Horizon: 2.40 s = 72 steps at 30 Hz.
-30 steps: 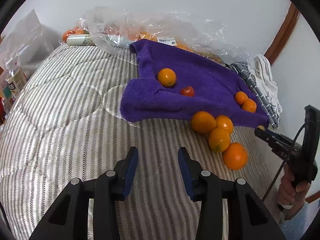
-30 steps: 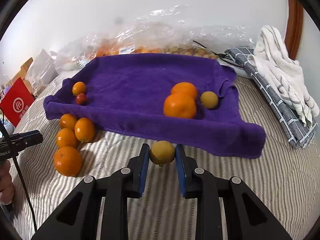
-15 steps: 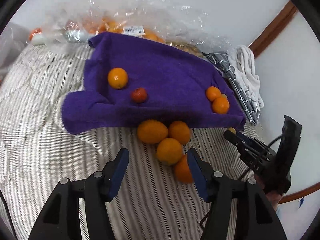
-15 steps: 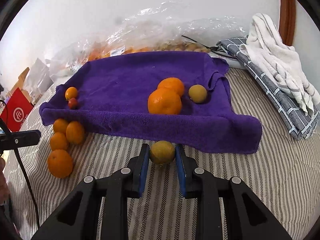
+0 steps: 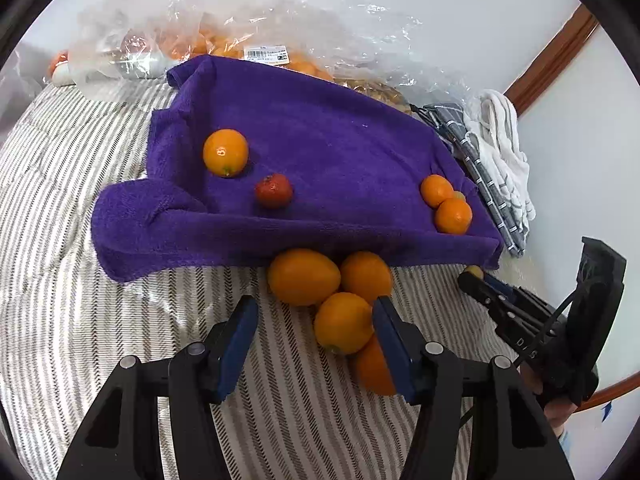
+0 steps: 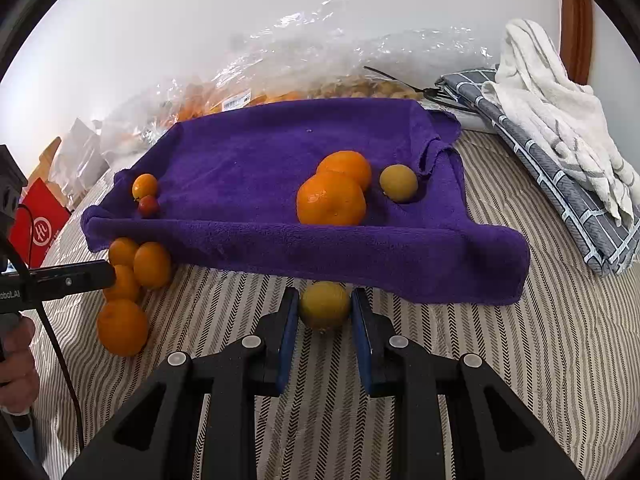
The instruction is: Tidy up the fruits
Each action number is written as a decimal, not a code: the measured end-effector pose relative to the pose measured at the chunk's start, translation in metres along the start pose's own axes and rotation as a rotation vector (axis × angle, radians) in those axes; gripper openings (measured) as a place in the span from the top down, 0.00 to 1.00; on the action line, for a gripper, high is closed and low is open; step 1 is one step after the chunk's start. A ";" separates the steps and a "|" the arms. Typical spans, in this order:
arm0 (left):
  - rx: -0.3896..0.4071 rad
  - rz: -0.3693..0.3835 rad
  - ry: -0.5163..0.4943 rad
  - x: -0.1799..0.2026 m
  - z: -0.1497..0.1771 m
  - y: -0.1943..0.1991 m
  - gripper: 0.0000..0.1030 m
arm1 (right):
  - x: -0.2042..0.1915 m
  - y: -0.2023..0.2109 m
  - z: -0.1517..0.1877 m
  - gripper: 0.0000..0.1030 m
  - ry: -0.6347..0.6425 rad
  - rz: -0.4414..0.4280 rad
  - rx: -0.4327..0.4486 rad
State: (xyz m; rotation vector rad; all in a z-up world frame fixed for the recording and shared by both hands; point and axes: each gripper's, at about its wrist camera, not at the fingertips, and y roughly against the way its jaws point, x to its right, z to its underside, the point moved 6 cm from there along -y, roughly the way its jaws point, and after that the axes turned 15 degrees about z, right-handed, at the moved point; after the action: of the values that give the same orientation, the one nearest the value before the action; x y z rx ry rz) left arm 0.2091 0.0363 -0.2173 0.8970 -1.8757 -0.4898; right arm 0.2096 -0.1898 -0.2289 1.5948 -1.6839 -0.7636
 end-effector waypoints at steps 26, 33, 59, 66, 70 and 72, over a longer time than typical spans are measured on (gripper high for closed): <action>0.079 0.119 0.098 -0.015 0.007 0.020 0.75 | -0.002 -0.002 0.002 0.74 0.006 -0.013 -0.010; 0.059 0.147 0.083 -0.014 0.008 0.016 0.74 | -0.001 0.000 0.001 0.74 -0.011 -0.026 0.003; 0.057 0.119 -0.037 0.004 0.014 0.005 0.69 | -0.003 0.008 0.003 0.74 0.014 -0.065 0.032; 0.166 0.060 -0.102 0.011 0.004 0.034 0.71 | 0.004 0.014 0.001 0.74 -0.013 -0.056 0.063; 0.204 0.029 -0.131 0.015 -0.005 0.050 0.78 | 0.008 0.022 -0.004 0.74 -0.004 -0.021 0.054; 0.226 0.034 -0.147 0.020 -0.011 0.061 0.78 | 0.010 0.032 -0.012 0.74 0.007 -0.013 0.073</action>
State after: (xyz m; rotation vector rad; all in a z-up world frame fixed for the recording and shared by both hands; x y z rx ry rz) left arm 0.1911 0.0611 -0.1597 0.9971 -2.1073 -0.3346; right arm 0.2003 -0.1971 -0.1948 1.6581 -1.7154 -0.7093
